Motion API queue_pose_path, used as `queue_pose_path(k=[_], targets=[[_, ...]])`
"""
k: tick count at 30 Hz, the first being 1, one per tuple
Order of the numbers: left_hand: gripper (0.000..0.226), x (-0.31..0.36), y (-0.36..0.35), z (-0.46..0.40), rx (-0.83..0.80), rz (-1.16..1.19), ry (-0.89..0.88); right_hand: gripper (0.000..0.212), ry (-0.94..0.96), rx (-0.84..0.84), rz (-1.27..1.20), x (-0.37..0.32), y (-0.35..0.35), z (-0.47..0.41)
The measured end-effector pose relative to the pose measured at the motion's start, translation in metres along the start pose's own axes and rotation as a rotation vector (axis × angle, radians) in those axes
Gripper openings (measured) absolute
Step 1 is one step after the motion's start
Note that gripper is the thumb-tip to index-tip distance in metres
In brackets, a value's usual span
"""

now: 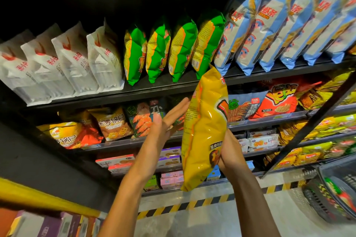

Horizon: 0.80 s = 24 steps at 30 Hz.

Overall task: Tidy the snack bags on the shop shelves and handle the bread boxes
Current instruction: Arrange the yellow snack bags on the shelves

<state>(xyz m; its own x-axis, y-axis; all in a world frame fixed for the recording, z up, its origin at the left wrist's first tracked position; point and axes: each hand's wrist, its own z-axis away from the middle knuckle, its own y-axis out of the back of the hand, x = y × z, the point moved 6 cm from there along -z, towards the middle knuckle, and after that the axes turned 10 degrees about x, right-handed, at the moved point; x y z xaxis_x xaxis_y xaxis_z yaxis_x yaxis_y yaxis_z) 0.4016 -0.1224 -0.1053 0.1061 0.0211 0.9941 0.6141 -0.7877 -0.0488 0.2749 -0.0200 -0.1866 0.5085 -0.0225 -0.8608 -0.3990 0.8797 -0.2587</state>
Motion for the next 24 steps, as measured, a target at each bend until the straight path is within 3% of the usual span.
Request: queue_pose_path(k=[3, 8, 11, 13, 14, 15, 17, 21, 24], targets=[[0.081, -0.008, 0.006, 0.006, -0.031, -0.129, -0.058, 0.06, 0.027, -0.014, 0.009, -0.002, 0.0, -0.001], [0.041, -0.003, 0.006, 0.007, -0.016, -0.314, -0.071, 0.108, 0.141, -0.083, 0.034, -0.003, 0.002, -0.003], [0.053, -0.015, 0.012, 0.004, -0.065, -0.347, -0.01, 0.096, 0.218, -0.145, 0.08, -0.011, -0.004, 0.002], [0.072, -0.022, 0.014, 0.002, -0.08, -0.393, 0.002, 0.055, 0.311, -0.138, 0.127, -0.019, -0.007, 0.007], [0.073, -0.023, 0.014, 0.001, -0.054, -0.413, -0.011, 0.028, 0.332, -0.135, 0.142, -0.022, -0.008, 0.008], [0.069, -0.024, 0.016, -0.001, -0.01, -0.404, -0.031, 0.019, 0.355, -0.148, 0.15, -0.027, -0.012, 0.015], [0.06, -0.023, 0.019, -0.005, 0.095, -0.272, -0.056, 0.016, 0.391, -0.177, 0.163, -0.035, -0.014, 0.022], [0.051, -0.034, 0.043, -0.012, 0.389, 0.045, 0.011, 0.052, 0.485, -0.254, 0.17, -0.044, -0.017, 0.03], [0.044, -0.045, 0.051, -0.014, 0.5, 0.173, 0.101, 0.068, 0.536, -0.373, 0.173, -0.043, -0.025, 0.044]])
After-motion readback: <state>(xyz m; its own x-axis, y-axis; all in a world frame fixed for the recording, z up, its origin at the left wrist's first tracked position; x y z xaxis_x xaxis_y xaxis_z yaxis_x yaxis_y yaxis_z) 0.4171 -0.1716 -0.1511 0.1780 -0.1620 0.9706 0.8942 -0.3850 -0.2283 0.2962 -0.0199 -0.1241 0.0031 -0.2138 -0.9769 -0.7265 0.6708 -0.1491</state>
